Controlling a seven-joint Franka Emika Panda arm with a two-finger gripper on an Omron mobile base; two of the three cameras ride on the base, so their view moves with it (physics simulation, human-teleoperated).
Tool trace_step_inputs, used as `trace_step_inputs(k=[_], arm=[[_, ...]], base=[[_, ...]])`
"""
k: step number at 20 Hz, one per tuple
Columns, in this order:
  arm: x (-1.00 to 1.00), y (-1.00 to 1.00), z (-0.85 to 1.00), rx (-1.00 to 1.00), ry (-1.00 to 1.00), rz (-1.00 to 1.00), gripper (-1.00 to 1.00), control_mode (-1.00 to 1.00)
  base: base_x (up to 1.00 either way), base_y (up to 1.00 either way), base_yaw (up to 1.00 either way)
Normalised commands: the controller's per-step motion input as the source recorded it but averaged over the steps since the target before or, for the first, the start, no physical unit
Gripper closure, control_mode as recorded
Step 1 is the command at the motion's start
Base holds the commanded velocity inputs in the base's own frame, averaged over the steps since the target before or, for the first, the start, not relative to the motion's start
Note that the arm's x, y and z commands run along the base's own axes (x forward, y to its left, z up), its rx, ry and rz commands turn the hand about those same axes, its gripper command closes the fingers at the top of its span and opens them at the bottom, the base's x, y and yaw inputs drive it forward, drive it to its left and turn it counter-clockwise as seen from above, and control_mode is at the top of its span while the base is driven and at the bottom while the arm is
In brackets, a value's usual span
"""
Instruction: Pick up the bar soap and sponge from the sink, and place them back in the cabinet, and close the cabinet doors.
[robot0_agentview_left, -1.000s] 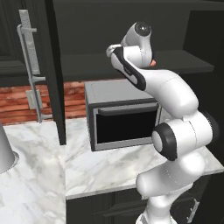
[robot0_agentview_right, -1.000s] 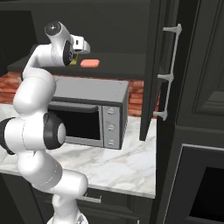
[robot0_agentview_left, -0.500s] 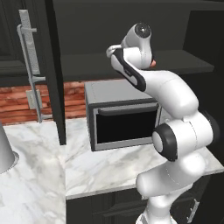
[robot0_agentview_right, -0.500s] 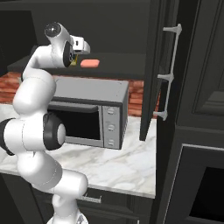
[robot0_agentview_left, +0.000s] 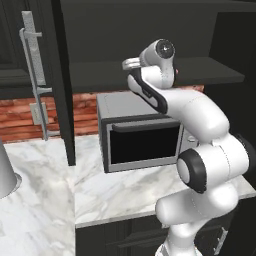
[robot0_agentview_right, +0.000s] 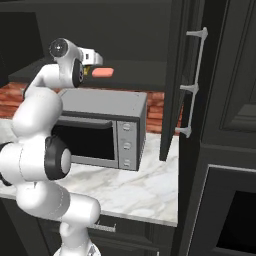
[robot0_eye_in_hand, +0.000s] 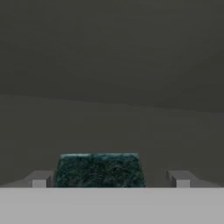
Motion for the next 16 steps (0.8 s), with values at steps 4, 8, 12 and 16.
trace_step_inputs(k=[4,8,12,16], arm=[[-0.18,0.0,0.0,0.0,-0.07,0.0,-1.0,-1.0],[-0.39,0.0,0.0,0.0,-0.03,0.0,-1.0,-1.0],[-0.43,0.0,0.02,0.0,-0.03,0.0,-1.0,-1.0],[-0.36,0.0,0.08,0.0,-0.06,0.0,-1.0,-1.0]], base=[[0.0,0.0,0.0],[0.0,0.0,0.0],[0.0,0.0,0.0],[0.0,0.0,0.0]])
